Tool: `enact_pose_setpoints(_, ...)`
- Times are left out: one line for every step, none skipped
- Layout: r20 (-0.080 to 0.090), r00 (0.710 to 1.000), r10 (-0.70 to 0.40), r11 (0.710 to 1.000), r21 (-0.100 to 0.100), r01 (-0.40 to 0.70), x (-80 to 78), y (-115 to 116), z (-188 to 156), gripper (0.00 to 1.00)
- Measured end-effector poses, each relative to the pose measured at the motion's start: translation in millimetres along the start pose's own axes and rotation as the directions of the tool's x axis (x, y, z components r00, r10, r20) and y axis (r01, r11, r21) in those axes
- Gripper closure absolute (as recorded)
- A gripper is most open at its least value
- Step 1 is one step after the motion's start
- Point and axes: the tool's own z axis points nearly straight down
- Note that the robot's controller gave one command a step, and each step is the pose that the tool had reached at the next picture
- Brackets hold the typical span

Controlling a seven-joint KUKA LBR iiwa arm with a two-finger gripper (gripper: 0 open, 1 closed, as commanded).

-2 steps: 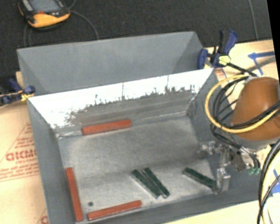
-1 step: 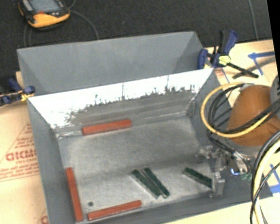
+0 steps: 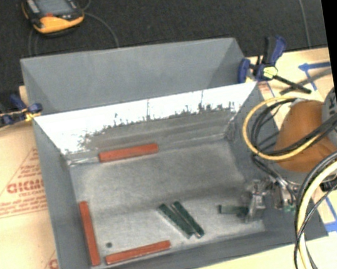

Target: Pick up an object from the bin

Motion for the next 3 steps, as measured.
enact_pose_setpoints(0.0, 1.0, 0.0, 1.0, 0.0, 0.0, 0.0, -0.1, 0.0, 1.0)
enact_pose_setpoints(0.0, 1.0, -0.001, 1.0, 0.001, 0.001, 0.4, -0.2, -2.5, 1.0)
enact_pose_setpoints(-0.001, 1.0, -0.003, 1.0, 0.0, 0.003, 0.7, -0.1, -12.0, 1.0)
